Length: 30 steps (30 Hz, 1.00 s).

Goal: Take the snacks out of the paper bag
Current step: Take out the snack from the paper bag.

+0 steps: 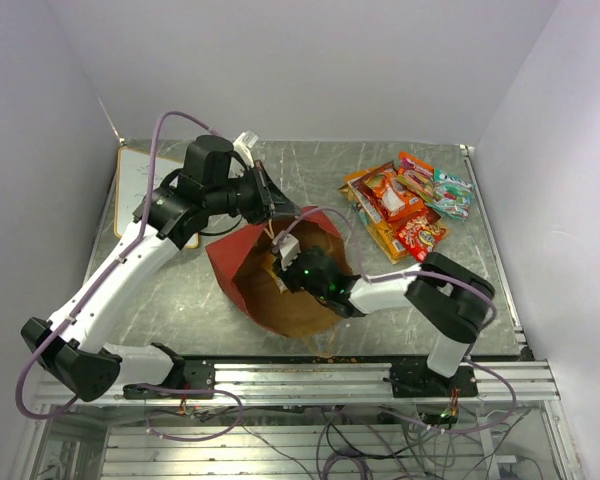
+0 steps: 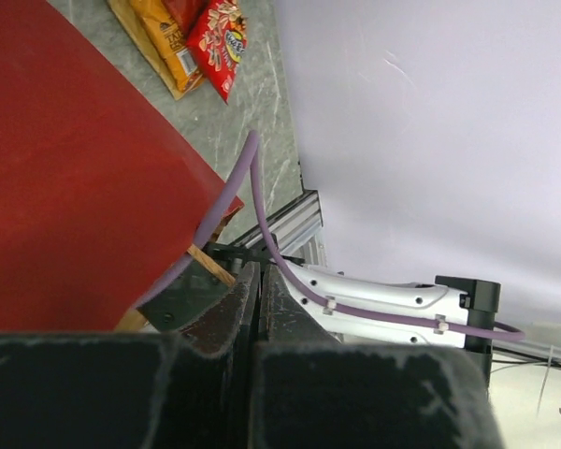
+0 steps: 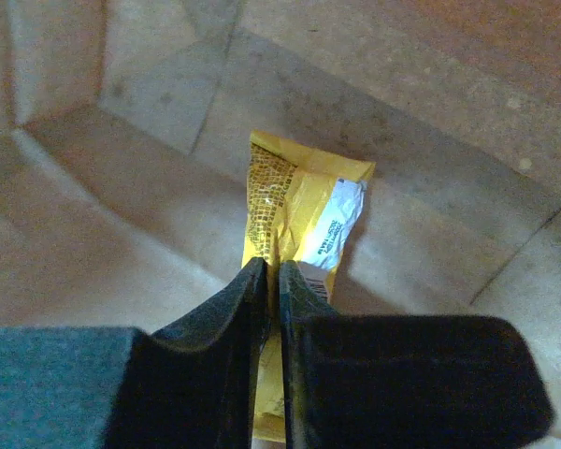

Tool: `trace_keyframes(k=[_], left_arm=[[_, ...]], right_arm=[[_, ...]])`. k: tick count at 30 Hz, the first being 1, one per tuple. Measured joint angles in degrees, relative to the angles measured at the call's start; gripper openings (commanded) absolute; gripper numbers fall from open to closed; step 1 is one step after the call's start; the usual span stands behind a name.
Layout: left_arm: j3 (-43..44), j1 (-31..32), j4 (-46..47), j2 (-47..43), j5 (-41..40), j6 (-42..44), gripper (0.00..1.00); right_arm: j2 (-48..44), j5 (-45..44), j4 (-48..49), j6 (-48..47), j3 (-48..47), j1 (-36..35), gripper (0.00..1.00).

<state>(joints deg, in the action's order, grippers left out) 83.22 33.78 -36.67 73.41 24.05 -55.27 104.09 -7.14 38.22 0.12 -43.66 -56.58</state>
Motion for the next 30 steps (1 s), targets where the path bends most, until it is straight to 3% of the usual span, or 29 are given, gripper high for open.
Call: trace_keyframes(k=[4,17,25,30], left_arm=[[1.1,-0.5,1.3,1.2,0.9,0.0,0.07],[6.1,-5.6,5.6,6.1,4.5,-2.7,0.07],[9.0,-12.5,7.6,11.5,7.9,-3.1,0.07],[9.0,-19.2,7.7,14.7,10.7,-2.1,0.07]], right_arm=[[-8.6,4.6,-4.5,-2.1,4.2,0.0,0.00],[-43.4,15.8,-28.6,-10.8,7.2,-0.2,0.00],[-48.0,10.3,-43.2,-18.7,-9.0,-0.2,0.00],[-47.8,3.9,-44.3,-24.3,-20.7,-0.2,0.00]])
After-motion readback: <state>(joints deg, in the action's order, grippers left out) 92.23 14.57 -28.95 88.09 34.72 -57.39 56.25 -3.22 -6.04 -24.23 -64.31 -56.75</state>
